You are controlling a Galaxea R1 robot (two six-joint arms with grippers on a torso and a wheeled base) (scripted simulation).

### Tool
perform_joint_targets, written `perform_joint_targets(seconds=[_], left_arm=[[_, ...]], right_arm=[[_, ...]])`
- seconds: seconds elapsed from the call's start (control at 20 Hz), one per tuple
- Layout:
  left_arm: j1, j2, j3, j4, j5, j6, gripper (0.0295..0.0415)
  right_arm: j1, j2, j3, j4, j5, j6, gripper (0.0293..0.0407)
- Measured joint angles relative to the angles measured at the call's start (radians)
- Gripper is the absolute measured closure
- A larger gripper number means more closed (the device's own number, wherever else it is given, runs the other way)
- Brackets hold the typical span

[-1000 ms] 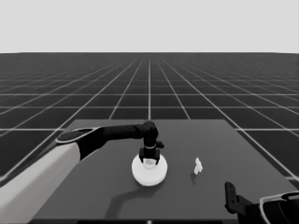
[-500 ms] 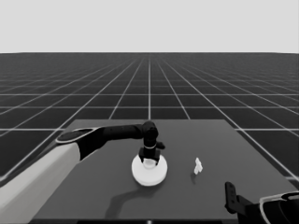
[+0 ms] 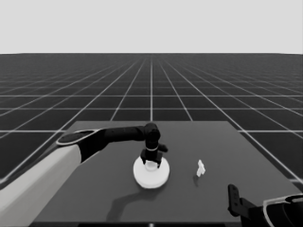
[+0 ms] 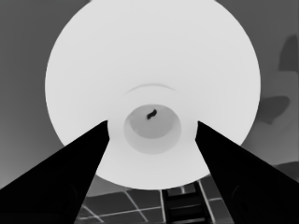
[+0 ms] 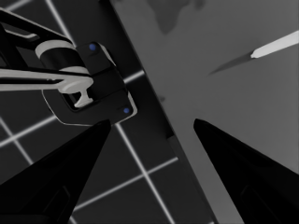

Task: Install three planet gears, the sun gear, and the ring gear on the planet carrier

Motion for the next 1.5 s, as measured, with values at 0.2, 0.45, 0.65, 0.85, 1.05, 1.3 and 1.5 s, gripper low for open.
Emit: perform_joint_targets(seconds=[0.2, 0.45, 0.65, 0.85, 1.05, 1.3, 1.5], left_arm=[[0.0, 0.0, 0.0, 0.0, 0.0, 0.035, 0.0362], [0.0, 0.0, 0.0, 0.0, 0.0, 0.079, 0.0362], [0.0, 0.0, 0.0, 0.0, 0.0, 0.113, 0.0362], [0.0, 0.0, 0.0, 0.0, 0.0, 0.149, 0.0362], [0.0, 0.0, 0.0, 0.0, 0.0, 0.184, 0.0362], [0.0, 0.0, 0.0, 0.0, 0.0, 0.224, 0.0337], [-0.001, 0.0, 0.0, 0.0, 0.0, 0.23, 0.0326]], right_arm=[[0.0, 0.0, 0.0, 0.0, 0.0, 0.0, 0.0315], [0.0, 0.0, 0.0, 0.0, 0.0, 0.0, 0.0315], [0.0, 0.0, 0.0, 0.0, 0.0, 0.0, 0.0315], [0.0, 0.0, 0.0, 0.0, 0.0, 0.0, 0.0315], [0.0, 0.0, 0.0, 0.0, 0.0, 0.0, 0.0315], [0.0, 0.0, 0.0, 0.0, 0.0, 0.0, 0.0315], [0.0, 0.0, 0.0, 0.0, 0.0, 0.0, 0.0315]])
